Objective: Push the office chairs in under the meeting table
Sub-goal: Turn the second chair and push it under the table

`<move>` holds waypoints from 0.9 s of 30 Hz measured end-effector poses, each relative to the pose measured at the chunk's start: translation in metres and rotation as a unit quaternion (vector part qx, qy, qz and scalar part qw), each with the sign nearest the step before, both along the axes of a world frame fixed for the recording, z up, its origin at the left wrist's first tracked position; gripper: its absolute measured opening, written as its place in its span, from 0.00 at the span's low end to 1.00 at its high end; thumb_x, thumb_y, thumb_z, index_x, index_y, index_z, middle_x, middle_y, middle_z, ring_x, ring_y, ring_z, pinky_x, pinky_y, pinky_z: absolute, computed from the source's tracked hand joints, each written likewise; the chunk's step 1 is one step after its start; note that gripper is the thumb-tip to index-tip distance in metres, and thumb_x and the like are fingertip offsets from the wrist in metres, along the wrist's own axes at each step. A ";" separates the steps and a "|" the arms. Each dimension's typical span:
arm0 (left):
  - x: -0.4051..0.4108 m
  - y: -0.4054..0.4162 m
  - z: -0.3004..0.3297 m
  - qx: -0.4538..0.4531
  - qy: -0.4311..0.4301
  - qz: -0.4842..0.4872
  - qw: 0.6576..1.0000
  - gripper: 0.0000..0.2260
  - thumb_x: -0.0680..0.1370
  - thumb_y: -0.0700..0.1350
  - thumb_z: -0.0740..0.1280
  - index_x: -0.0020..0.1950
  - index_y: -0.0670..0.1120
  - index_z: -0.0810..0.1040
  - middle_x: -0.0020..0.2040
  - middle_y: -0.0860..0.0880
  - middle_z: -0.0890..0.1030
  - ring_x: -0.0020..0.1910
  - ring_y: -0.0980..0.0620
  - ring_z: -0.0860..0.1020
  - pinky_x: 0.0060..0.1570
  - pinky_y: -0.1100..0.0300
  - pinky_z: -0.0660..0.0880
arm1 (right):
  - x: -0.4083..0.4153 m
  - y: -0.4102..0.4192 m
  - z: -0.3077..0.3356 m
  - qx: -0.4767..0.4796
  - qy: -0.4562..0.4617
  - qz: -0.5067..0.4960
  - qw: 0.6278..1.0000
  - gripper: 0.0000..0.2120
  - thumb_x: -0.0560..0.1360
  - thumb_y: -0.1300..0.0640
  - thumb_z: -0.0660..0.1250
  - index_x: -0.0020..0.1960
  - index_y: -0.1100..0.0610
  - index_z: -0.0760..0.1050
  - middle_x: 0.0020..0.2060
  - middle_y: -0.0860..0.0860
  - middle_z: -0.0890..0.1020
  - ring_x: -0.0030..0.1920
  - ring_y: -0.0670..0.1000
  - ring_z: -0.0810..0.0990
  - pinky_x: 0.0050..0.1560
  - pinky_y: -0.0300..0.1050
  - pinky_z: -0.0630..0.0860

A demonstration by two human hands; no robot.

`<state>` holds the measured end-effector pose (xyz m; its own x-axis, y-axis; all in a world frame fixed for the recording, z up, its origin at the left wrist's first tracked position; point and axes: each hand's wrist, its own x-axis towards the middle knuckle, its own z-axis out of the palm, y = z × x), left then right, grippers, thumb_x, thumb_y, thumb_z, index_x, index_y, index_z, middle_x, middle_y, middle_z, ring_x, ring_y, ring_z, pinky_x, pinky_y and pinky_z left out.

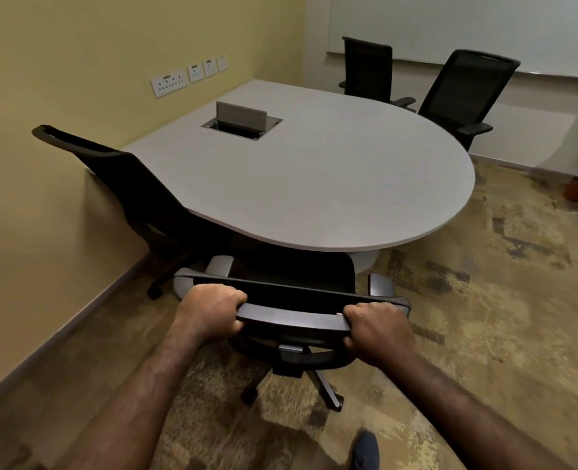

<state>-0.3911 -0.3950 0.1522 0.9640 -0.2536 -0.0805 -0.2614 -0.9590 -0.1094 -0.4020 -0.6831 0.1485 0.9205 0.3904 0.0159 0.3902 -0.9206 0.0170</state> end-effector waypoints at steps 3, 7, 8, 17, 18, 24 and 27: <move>0.006 -0.004 -0.002 -0.001 -0.014 -0.004 1.000 0.11 0.71 0.54 0.64 0.50 0.52 0.79 0.47 0.54 0.82 0.49 0.51 0.79 0.44 0.57 0.72 | 0.011 -0.005 -0.004 -0.007 -0.005 0.000 1.000 0.07 0.67 0.49 0.69 0.40 0.51 0.76 0.33 0.49 0.79 0.34 0.53 0.77 0.34 0.43 0.62; 0.022 -0.011 -0.001 -0.008 -0.018 -0.004 1.000 0.11 0.71 0.54 0.64 0.49 0.51 0.79 0.46 0.52 0.82 0.49 0.50 0.80 0.44 0.55 0.73 | 0.028 -0.010 0.001 -0.011 -0.010 -0.001 1.000 0.07 0.68 0.49 0.68 0.41 0.52 0.76 0.34 0.49 0.80 0.35 0.52 0.77 0.34 0.44 0.63; 0.028 -0.012 0.000 -0.008 -0.018 -0.002 1.000 0.11 0.71 0.54 0.64 0.49 0.51 0.79 0.47 0.52 0.82 0.49 0.49 0.80 0.44 0.55 0.74 | 0.034 -0.011 0.003 -0.012 -0.007 -0.003 1.000 0.07 0.70 0.49 0.67 0.43 0.52 0.76 0.37 0.49 0.80 0.37 0.53 0.78 0.36 0.44 0.63; 0.095 -0.020 0.004 -0.003 -0.013 0.003 1.000 0.10 0.71 0.53 0.64 0.49 0.52 0.78 0.46 0.52 0.82 0.49 0.49 0.80 0.46 0.54 0.75 | 0.102 -0.016 0.002 -0.016 0.006 -0.006 1.000 0.04 0.72 0.50 0.63 0.42 0.50 0.71 0.35 0.47 0.74 0.35 0.51 0.72 0.37 0.45 0.66; 0.103 -0.018 0.003 -0.001 -0.013 0.005 1.000 0.11 0.71 0.53 0.64 0.49 0.52 0.79 0.46 0.52 0.82 0.49 0.49 0.80 0.46 0.54 0.76 | 0.110 -0.016 0.002 -0.016 0.007 -0.004 1.000 0.04 0.72 0.50 0.63 0.42 0.50 0.70 0.35 0.47 0.75 0.35 0.51 0.72 0.37 0.45 0.67; 0.151 -0.006 -0.002 0.006 -0.015 0.012 1.000 0.11 0.70 0.53 0.64 0.48 0.51 0.79 0.46 0.52 0.82 0.49 0.49 0.80 0.44 0.54 0.76 | 0.151 -0.007 0.001 -0.006 0.000 0.016 1.000 0.05 0.72 0.51 0.62 0.44 0.52 0.72 0.41 0.51 0.81 0.43 0.56 0.80 0.39 0.47 0.67; 0.173 0.000 -0.002 0.011 -0.008 0.013 1.000 0.12 0.70 0.53 0.65 0.50 0.51 0.79 0.47 0.51 0.83 0.50 0.48 0.80 0.46 0.53 0.76 | 0.170 0.000 0.000 -0.007 -0.008 0.022 1.000 0.07 0.73 0.50 0.62 0.45 0.52 0.73 0.43 0.51 0.81 0.45 0.56 0.80 0.39 0.47 0.67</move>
